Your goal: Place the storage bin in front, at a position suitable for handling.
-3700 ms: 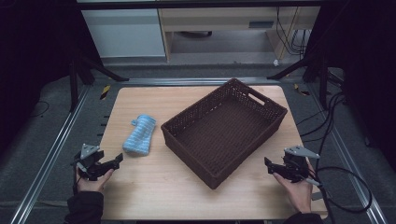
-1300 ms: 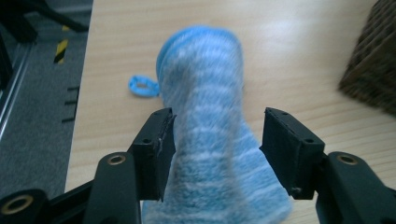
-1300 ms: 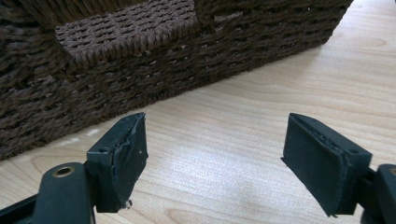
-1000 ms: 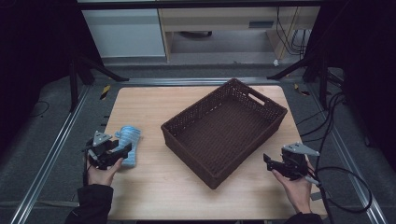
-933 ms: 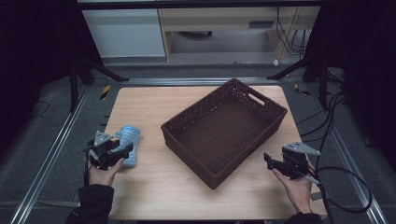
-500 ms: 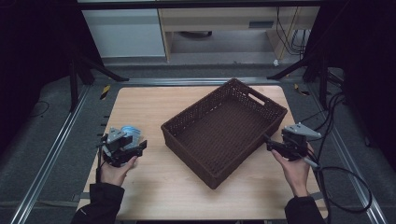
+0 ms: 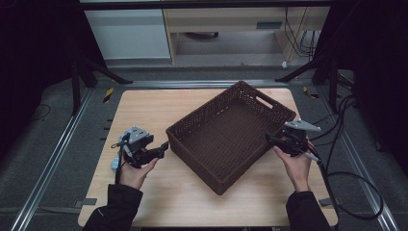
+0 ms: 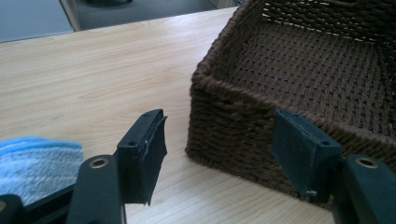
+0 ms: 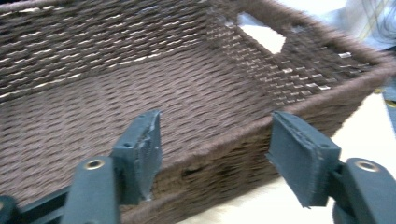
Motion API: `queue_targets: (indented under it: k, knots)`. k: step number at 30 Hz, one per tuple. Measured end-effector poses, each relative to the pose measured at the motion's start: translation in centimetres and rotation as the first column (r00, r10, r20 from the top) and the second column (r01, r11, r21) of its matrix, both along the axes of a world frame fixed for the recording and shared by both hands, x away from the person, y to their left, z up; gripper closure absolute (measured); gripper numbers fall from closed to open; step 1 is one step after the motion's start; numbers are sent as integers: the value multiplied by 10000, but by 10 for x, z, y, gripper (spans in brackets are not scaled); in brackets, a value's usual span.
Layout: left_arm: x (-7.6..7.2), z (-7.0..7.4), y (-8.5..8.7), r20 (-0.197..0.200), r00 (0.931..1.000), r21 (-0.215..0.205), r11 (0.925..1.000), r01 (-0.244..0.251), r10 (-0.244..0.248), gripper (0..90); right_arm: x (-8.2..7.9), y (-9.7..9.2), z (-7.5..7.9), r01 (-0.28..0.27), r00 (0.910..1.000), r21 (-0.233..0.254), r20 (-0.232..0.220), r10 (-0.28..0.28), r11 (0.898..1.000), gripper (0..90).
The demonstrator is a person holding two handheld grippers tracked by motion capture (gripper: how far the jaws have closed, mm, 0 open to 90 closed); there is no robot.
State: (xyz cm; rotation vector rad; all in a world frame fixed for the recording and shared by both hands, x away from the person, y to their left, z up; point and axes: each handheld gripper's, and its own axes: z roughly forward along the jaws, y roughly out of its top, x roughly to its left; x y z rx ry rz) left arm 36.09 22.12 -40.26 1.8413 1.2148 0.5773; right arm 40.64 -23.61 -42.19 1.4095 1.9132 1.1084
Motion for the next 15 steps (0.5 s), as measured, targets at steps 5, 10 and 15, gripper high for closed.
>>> queue_targets:
  k: [5, 10, 15]
  knots:
    - [0, 4, -8, 118, 9998, -143, 9998, 159, -157, 345, -5, 5, -1, 200, 9996, -48, 191, -199, 9998, 394]
    - [0, 6, -16, 166, 9994, -163, 9994, 314, -311, 338, -11, 9, -1, 341, 9992, -70, 226, -339, 9994, 394]
    - [0, 7, -21, 176, 9990, -194, 9990, 411, -407, 332, -21, 14, 0, 300, 9994, -22, 195, -300, 9995, 391]
